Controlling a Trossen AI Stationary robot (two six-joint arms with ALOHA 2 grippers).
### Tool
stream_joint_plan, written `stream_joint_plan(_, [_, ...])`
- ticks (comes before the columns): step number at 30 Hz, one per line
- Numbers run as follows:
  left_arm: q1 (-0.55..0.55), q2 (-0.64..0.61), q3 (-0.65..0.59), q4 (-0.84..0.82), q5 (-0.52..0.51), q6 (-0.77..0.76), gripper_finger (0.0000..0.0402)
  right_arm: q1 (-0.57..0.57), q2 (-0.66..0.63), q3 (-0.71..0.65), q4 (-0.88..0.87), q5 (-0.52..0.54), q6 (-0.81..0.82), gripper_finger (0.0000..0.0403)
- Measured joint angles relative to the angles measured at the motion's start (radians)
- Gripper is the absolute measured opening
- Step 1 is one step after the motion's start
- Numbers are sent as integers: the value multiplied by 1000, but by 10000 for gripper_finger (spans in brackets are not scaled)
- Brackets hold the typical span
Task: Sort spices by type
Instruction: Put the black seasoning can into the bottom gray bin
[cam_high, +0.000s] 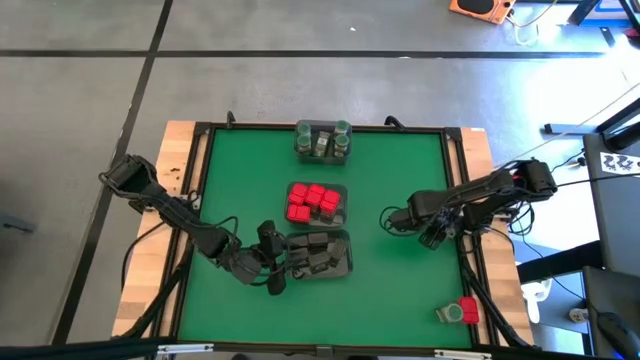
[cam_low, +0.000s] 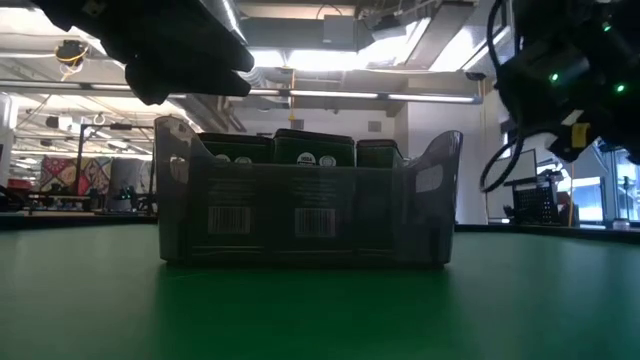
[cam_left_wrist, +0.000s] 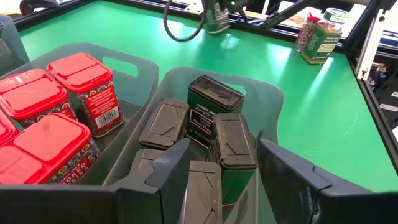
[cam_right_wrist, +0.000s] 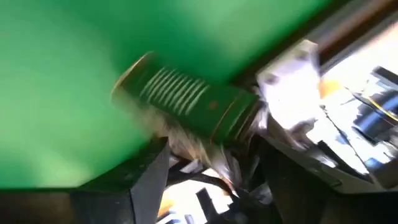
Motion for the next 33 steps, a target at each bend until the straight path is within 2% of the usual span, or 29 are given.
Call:
stream_joint_plan(8, [0, 0, 0, 1, 0, -2, 182, 1, 38, 14, 103, -94, -28, 238])
stream_joint_plan(14, [0, 0, 0, 0, -1, -1, 182, 2, 39, 69, 182, -98, -40, 238])
stream_joint_plan(20, [0, 0, 0, 0, -2, -1, 182, 33, 39, 109, 297, -153, -50, 238])
stream_joint_plan(29, [0, 0, 0, 0, -2, -1, 182, 155, 38, 177, 120, -132, 141, 239])
stream_joint_plan(33, [0, 0, 0, 0, -2, 0, 182, 236, 38, 176, 148, -51, 200, 239])
